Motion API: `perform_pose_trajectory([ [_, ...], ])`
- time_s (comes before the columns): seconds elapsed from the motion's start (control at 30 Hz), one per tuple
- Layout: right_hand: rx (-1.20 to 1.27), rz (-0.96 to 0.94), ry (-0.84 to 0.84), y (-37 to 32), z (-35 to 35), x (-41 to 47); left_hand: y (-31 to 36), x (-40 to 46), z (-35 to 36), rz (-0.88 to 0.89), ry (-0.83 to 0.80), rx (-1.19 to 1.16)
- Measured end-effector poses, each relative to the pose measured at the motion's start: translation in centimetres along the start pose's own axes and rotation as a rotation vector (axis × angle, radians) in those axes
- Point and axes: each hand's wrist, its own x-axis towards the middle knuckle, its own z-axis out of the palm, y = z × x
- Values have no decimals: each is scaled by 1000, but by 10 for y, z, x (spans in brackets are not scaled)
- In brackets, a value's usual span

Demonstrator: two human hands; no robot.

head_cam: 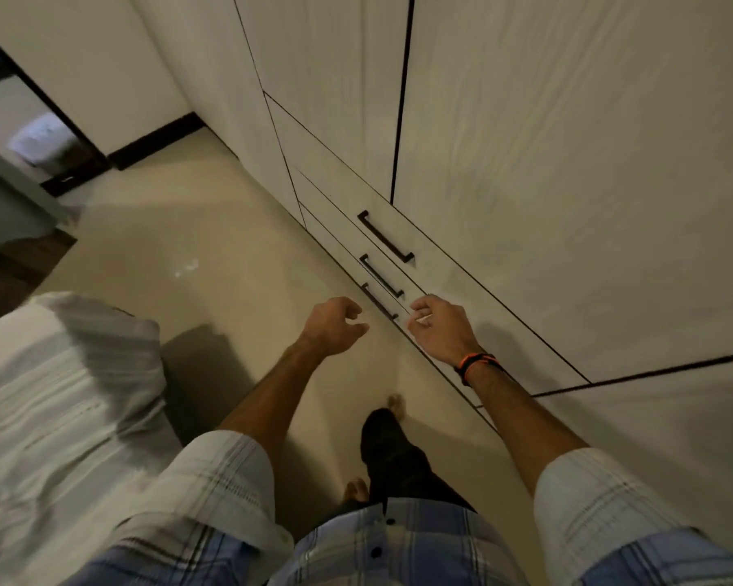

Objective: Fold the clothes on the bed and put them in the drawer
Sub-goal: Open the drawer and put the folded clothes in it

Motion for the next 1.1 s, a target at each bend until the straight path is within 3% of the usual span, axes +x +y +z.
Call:
perform_pose_trajectory([
  [0.17,4,37,-19,-7,5,34,7,30,-14,33,-29,40],
  [0.3,-91,65,-77,-23,17,103,11,99,-39,45,-84,161],
  [0.47,-253,41,-136,-36,25,129,17,140,-43,150,-126,305],
  [0.57,-309,120,-90,-30,51,190,20,223,-42,289,-183,507],
  [0.63,-365,101,-95,-34,51,197,27,232,-47,357,-144,628],
  [0.77,-461,233,-64,-14,94,240,14,304,-26,532,-270,819],
  [1.1,-396,393,26,-4,118,264,1,348,-14,628,-347,858],
])
